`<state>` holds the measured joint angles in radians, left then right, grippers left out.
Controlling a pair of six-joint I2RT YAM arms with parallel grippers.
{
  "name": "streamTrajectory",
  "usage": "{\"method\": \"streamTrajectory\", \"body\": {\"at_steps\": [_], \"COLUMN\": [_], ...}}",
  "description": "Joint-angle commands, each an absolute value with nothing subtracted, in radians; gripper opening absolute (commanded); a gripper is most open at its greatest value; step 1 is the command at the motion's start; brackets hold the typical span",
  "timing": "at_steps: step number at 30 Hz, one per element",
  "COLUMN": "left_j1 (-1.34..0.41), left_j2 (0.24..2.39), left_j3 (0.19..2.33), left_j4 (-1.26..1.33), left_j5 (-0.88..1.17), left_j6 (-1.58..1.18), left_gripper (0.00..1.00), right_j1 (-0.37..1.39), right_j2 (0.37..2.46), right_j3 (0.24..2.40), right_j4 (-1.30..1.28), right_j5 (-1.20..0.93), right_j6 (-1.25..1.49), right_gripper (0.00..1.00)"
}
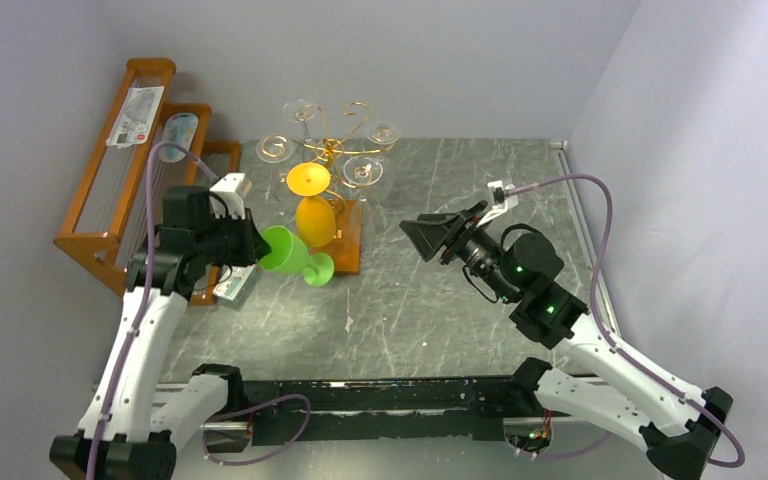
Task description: Place the wine glass upside down on the wine glass rack
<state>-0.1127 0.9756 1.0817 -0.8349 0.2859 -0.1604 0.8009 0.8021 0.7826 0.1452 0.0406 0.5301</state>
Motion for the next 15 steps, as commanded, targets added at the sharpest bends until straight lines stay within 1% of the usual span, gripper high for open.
{"method": "streamTrajectory", "body": {"at_steps": [1, 4, 7, 10, 12, 15], "left_j1": [-0.176, -0.267, -0.362, -0.376, -0.376, -0.376], "left_j2": [0.892, 0.86, 0.85, 0.842, 0.831, 0.816], "left_j3": [1.035, 1.032, 1.057, 1.106, 1.135, 1.147], "left_j4": [-0.863, -0.852, -0.84, -0.782, -0.688, -0.466], "left_j5": [0.507, 0.582, 0.67, 0.78, 0.842, 0.885], "left_j6": [-0.088, -0.05, -0.014, -0.017, -0.08, -0.249], "left_gripper": [0.05, 0.05, 0.05, 0.05, 0.05, 0.05], "right_j1": [0.805, 0.805, 0.805, 0.805, 0.805, 0.805], "right_j2": [0.751, 0.733, 0.729, 0.73, 0.723, 0.695], "right_j3": [0.749, 0.751, 0.764, 0.782, 0.792, 0.799], "right_j4": [0.18, 0.177, 0.163, 0.145, 0.142, 0.146], "right_j5": [0.169, 0.229, 0.247, 0.232, 0.223, 0.239], "right_j6": [0.659, 0.69, 0.701, 0.671, 0.644, 0.624], "right_gripper": [0.6, 0.6, 0.6, 0.61, 0.62, 0.64]}}
